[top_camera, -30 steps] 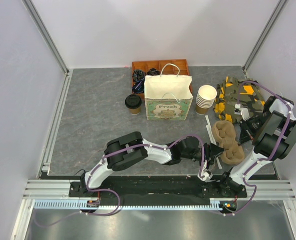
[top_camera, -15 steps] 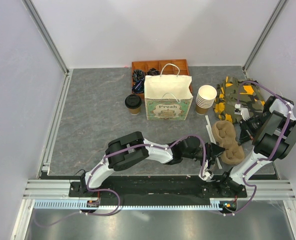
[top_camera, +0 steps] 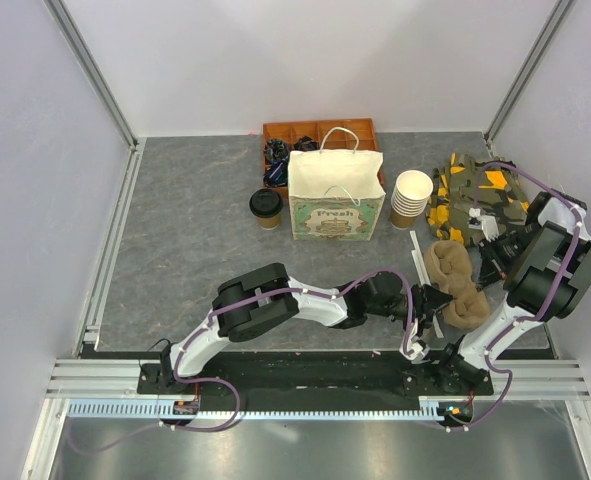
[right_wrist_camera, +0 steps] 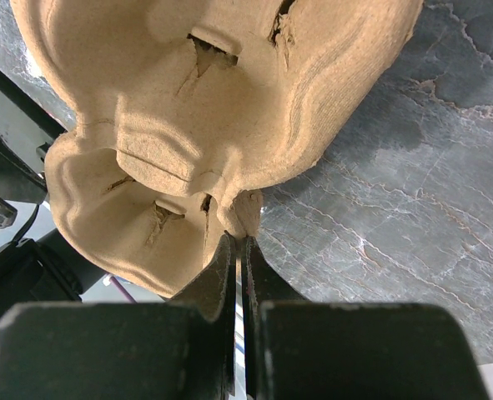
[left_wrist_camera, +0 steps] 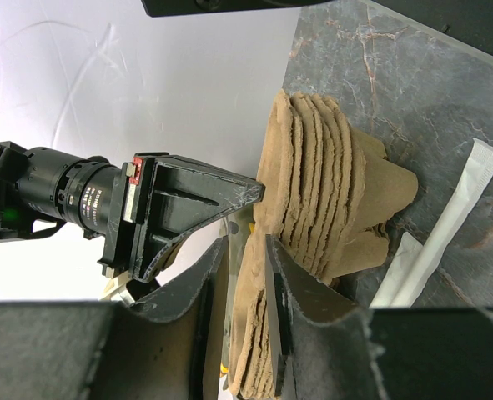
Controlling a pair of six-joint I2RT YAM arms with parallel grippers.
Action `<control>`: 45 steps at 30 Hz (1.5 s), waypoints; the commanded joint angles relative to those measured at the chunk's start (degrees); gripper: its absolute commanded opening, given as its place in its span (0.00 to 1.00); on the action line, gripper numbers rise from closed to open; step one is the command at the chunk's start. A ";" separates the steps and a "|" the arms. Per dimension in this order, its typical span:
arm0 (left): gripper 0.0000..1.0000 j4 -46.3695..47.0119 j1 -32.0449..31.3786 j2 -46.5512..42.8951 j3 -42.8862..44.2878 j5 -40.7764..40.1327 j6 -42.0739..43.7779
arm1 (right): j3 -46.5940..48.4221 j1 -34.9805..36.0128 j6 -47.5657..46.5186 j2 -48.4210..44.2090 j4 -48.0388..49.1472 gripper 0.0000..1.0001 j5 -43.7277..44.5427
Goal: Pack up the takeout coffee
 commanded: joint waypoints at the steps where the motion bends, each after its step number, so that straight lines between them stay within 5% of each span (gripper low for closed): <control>1: 0.31 0.02 -0.11 2.06 1.15 -1.04 1.60 | 0.13 0.51 -1.75 1.75 -2.81 0.00 -3.27; 45: 0.32 -2.00 0.50 1.45 0.53 -0.43 0.37 | 0.13 0.51 -1.75 1.14 -2.90 0.00 -3.10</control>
